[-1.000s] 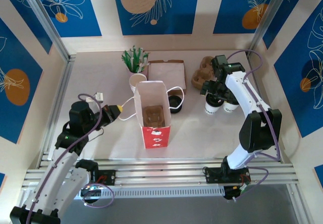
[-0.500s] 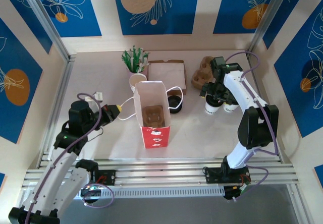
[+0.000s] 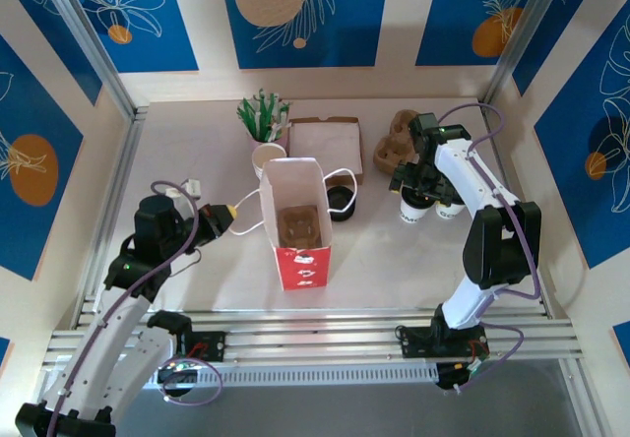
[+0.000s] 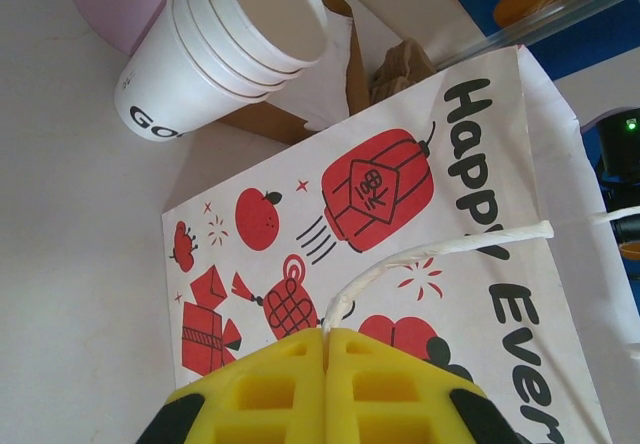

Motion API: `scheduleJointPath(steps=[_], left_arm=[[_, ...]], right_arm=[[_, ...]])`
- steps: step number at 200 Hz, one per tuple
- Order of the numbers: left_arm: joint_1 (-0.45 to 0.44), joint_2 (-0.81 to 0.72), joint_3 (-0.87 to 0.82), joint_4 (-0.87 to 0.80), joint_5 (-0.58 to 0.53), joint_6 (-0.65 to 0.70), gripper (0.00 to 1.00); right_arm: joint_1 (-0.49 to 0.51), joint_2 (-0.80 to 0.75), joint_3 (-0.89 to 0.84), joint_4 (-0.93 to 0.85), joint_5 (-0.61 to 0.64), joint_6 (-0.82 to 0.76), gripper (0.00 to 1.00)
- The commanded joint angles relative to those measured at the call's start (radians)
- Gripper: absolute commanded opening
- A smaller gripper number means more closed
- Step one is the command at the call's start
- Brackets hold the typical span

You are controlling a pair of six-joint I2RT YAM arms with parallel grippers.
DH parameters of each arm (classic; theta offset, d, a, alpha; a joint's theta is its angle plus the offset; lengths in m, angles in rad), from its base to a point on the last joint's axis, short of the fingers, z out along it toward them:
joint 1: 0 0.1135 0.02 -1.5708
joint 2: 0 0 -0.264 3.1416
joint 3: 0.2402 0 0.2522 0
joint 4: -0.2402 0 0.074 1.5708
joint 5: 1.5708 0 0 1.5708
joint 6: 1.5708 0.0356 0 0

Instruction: Pack the takeout coffee

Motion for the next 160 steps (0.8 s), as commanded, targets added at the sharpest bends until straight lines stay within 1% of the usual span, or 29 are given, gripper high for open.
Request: scheduleJointPath(steps=[1,120,160], left_arm=[[-0.017,-0.004,0.030,-0.024,-0.012,0.029,0.00],[-0.030,0.017,0.038,-0.025,-0.024,0.033,0.00],[-0.037,0.033,0.045,-0.023,-0.026,0.036,0.00]], right_arm=[[-0.007,0.009,-0.013,-0.005,-0.010,-0.011,0.99],[-0.016,0.050,-0.013,0.013,-0.038,-0.027,1.00],[-0.020,0.067,-0.014,0.021,-0.050,-0.033,0.95]])
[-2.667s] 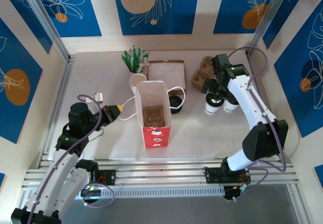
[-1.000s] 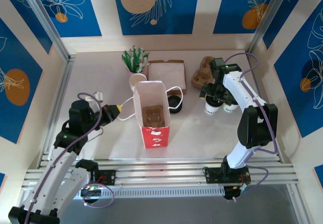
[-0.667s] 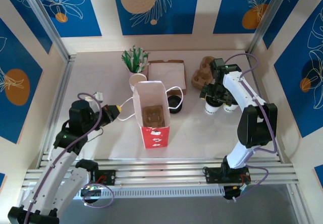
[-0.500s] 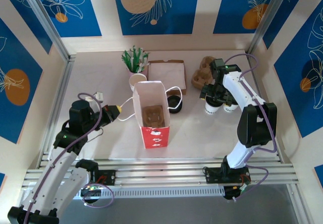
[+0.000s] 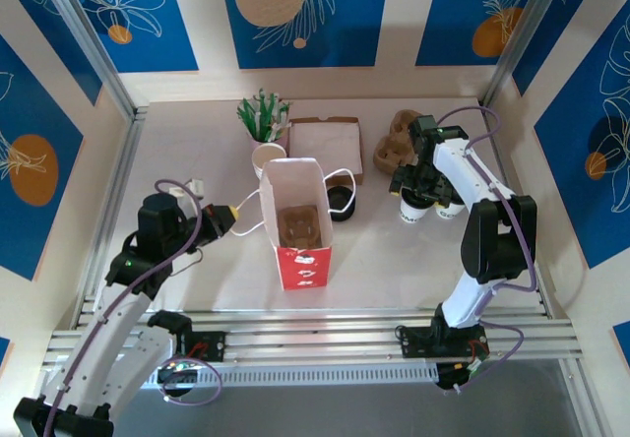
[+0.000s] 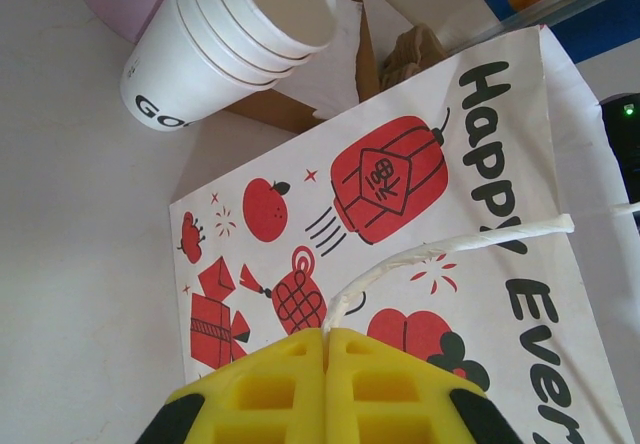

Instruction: Pack the takeout coffee

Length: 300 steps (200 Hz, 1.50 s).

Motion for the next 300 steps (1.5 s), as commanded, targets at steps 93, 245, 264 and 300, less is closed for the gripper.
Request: scheduleJointPath(steps=[93,245,264,300], left_arm=[[-0.027,0.025,0.035,-0.003,-0.023,0.021,0.00],[-0.047,0.054,0.071,-0.031,-0.038,0.043,0.00],[-0.049,0.055,0.064,-0.019,-0.041,0.035,0.00],[-0.057,0.052,0.071,-0.033,-0.049,0.039,0.00]], right_arm=[[0.020,-0.019,0.006,-0.031,-0.006,-0.024,0.85],[0.223,-0.404,0.090,-0.234,0.006,-0.081,0.81],[0.214,-0.397,0.085,-0.233,-0.030,-0.090,0.81],[0.217,-0.395,0.091,-0.238,-0.050,-0.096,0.81]])
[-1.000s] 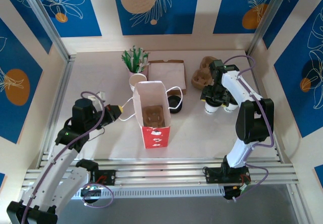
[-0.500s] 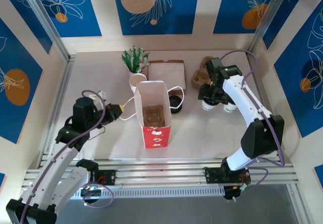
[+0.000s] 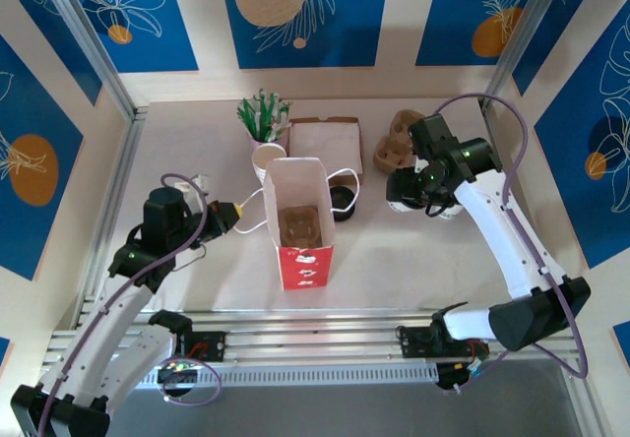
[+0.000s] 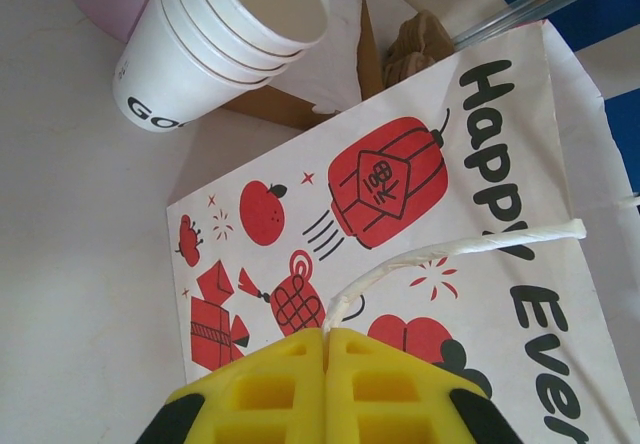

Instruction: Pack the takeout coffee

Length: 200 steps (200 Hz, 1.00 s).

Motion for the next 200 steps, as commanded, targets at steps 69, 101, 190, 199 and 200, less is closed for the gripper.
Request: scheduleJointPath(steps=[69,101,190,199,200], left_arm=[[-0.021,0.003,0.029,-0.015,-0.024,0.010,0.00],[-0.025,-0.001,0.017,0.001,-0.020,0.000,0.00],[-0.038,-0.034,-0.033,0.022,-0.018,-0.028,0.00],[-0.038,-0.039,-0.040,0.024,-0.021,-0.030,0.00],[-0.038,-0.040,-0.041,0.023,-0.022,-0.030,0.00]], right_arm=[[0.005,-0.038,-0.018,-0.022,-0.079,-0.029,0.81],[0.011,-0.014,-0.153,0.042,-0.114,-0.009,0.80],[0.102,0.204,-0.219,0.085,-0.005,0.018,0.80],[0.120,0.227,-0.217,0.090,0.016,0.027,0.81],[0.122,0.229,-0.217,0.090,0.017,0.027,0.81]])
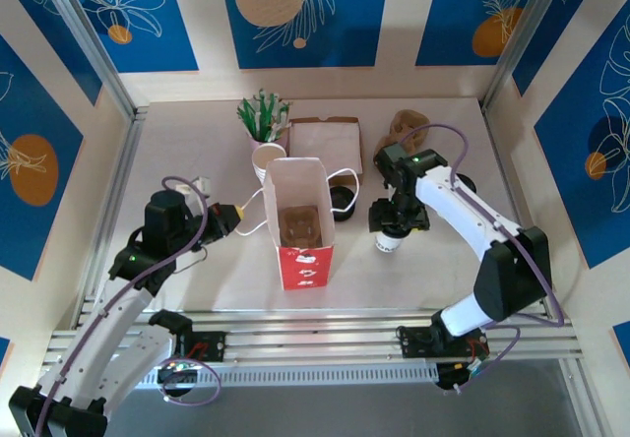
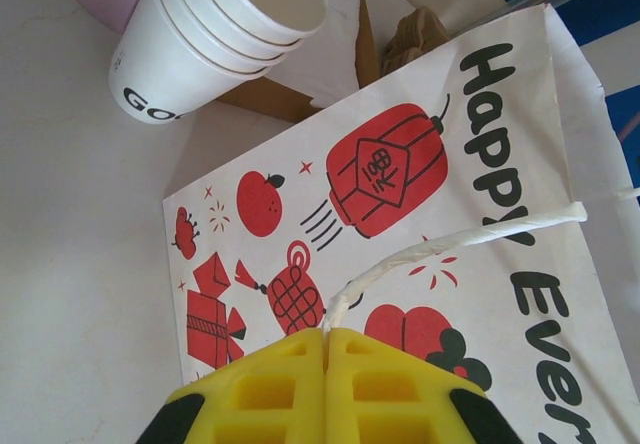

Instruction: Pack the takeout coffee

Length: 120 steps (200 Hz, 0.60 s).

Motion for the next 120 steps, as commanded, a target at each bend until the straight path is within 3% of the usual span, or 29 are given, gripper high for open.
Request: scheduleJointPath(steps=[1,36,120], left_arm=[[-0.017,-0.019,-0.022,0.019,-0.011,-0.010,0.00],[-0.019,-0.026,-0.034,0.013,-0.007,-0.007,0.00],[-0.022,-0.016,-0.046,0.011,-0.011,0.009,0.00]], right_arm=[[0.036,0.051,0.024,-0.004,0.055,0.029,0.81],[0.062,0.113,-0.011,0.039,0.046,0.054,0.82],[0.055,0.095,-0.084,0.103,0.005,0.058,0.87]])
